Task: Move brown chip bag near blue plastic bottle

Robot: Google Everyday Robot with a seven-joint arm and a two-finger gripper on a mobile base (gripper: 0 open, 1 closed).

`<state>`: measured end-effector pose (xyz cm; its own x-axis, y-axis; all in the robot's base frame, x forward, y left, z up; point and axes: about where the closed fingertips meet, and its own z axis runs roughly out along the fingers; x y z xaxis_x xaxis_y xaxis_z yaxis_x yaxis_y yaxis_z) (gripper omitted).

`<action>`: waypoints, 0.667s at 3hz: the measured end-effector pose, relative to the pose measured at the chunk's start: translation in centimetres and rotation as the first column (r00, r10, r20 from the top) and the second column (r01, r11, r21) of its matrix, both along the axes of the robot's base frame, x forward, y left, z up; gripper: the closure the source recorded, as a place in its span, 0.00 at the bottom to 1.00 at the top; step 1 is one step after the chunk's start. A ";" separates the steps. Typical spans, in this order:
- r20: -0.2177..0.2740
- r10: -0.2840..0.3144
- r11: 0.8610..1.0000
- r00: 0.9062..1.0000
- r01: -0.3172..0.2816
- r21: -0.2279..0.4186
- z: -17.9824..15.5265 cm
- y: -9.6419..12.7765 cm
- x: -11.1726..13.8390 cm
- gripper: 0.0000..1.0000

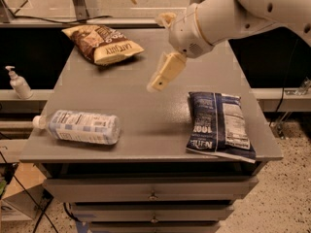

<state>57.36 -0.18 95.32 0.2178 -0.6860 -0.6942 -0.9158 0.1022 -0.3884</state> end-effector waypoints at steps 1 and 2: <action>0.032 0.020 0.995 0.999 -0.023 0.094 -0.6 1.9 3.7 0.00; 0.008 0.057 0.992 0.998 -0.057 0.117 -2.5 6.1 8.5 0.00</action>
Offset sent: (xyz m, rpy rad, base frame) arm 0.1137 0.0703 -0.0220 0.1614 -0.0455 0.0808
